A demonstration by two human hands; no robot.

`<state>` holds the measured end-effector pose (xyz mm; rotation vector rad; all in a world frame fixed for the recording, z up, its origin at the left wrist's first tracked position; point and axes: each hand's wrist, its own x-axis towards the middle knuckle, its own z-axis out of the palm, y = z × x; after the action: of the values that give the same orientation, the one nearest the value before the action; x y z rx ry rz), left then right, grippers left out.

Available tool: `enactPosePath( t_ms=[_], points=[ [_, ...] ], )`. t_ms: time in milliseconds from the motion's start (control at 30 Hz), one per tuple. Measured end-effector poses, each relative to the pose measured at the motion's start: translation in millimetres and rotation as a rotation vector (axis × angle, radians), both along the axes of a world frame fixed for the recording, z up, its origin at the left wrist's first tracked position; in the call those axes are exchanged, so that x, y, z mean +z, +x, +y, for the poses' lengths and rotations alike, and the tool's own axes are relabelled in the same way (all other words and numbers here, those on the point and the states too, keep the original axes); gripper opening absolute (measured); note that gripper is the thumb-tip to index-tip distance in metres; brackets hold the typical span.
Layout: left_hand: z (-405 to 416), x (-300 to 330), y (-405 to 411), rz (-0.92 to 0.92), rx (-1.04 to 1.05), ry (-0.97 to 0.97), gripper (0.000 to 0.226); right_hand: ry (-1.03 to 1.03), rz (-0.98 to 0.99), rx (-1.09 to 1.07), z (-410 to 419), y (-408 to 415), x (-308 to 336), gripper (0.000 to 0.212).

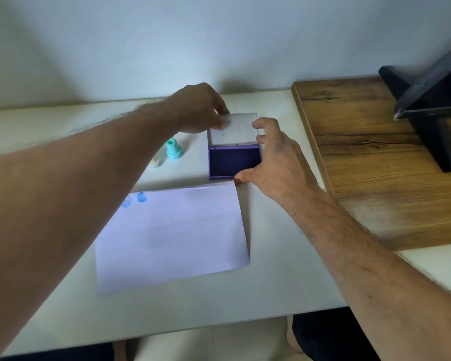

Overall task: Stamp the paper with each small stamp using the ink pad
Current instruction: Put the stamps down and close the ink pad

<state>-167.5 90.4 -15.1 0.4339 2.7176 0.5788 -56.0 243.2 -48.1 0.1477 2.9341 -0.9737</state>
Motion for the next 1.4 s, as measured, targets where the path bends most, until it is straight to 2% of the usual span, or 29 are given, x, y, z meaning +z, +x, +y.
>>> enactPosePath(
  t_ms=[167, 333, 433, 733, 900, 967, 1033, 1100, 1200, 1400],
  points=[
    [-9, 7, 17, -0.001, 0.055, 0.117, 0.017, -0.097, 0.018, -0.065, 3, 5, -5, 0.104],
    [-11, 12, 30, -0.013, 0.042, 0.172, 0.023, -0.097, 0.027, -0.091, 4, 5, -8, 0.110],
    [-12, 17, 38, -0.052, -0.009, 0.135, 0.030, -0.081, 0.008, -0.090, 6, 3, -8, 0.113],
    [-11, 13, 50, -0.122, -0.172, 0.016, 0.044, -0.021, -0.022, -0.073, 7, 2, -4, 0.088],
    [-10, 3, 54, -0.043, -0.284, -0.137, 0.033, 0.018, -0.034, -0.058, 5, 3, 1, 0.089],
    [-10, 2, 55, -0.015, -0.276, -0.138, 0.043, 0.033, -0.036, -0.050, 5, 3, 2, 0.089],
    [-10, 1, 55, -0.005, -0.260, -0.131, 0.065, 0.079, -0.029, -0.019, 5, 2, 2, 0.087],
    [-10, 1, 55, 0.014, -0.264, -0.134, 0.070, 0.135, -0.019, 0.010, 6, 0, 2, 0.083],
    [-8, -1, 54, 0.064, -0.265, -0.148, 0.063, 0.149, 0.015, 0.034, 6, -1, 2, 0.074],
    [-3, -7, 55, 0.145, -0.265, -0.186, 0.054, 0.248, 0.137, 0.125, 1, 4, 4, 0.031]
  ],
)
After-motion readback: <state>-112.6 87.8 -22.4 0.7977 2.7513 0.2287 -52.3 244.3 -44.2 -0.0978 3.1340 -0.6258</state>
